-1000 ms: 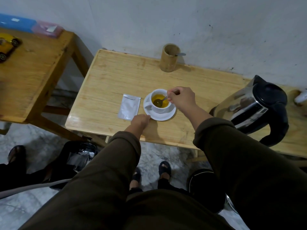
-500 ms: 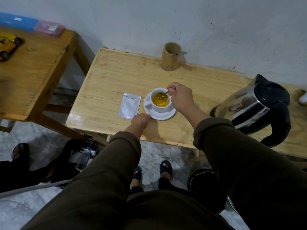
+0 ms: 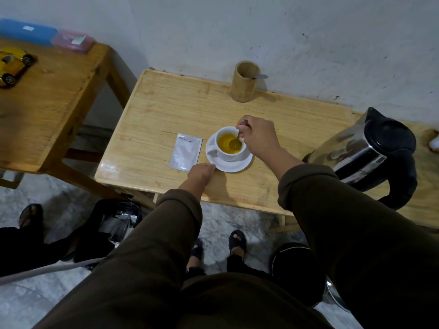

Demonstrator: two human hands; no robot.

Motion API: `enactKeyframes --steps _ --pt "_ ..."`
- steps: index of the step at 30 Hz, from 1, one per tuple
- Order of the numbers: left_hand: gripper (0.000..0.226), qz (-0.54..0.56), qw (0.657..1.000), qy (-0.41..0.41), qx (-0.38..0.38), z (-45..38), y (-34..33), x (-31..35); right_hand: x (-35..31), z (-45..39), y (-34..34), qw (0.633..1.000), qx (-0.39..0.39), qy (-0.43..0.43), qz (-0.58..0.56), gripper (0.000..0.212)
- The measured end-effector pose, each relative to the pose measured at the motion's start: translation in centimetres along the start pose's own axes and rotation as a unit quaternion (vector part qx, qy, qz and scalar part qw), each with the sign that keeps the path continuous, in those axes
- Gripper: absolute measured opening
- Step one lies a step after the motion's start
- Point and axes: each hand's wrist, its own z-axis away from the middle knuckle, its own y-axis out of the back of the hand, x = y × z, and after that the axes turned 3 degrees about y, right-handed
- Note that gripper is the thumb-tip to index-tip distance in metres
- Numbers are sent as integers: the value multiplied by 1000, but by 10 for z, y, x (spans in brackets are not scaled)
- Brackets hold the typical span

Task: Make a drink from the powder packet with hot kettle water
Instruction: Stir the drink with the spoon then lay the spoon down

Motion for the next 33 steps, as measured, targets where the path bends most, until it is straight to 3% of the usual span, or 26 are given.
enactKeyframes --steps 8,14,18,21,24,30,33 --pt "45 68 997 1 22 0 2 0 -3 5 -5 999 28 13 -40 22" --pt "46 -3 1000 -15 6 4 2 2 -5 -1 -4 1000 2 10 -12 19" --pt "45 90 996 9 -5 5 2 3 -2 -3 -4 1000 22 9 18 21" --pt "46 96 995 13 -2 4 1 1 -2 -1 -4 999 36 6 -4 23" --pt "41 197 980 22 -9 4 -1 -1 -5 2 -5 998 43 1 -48 22" --pt "42 229 973 24 -7 8 1 0 -11 -1 -9 999 11 0 -49 17" --pt "40 257 966 27 -10 4 1 -3 -9 -5 -10 1000 10 12 7 18"
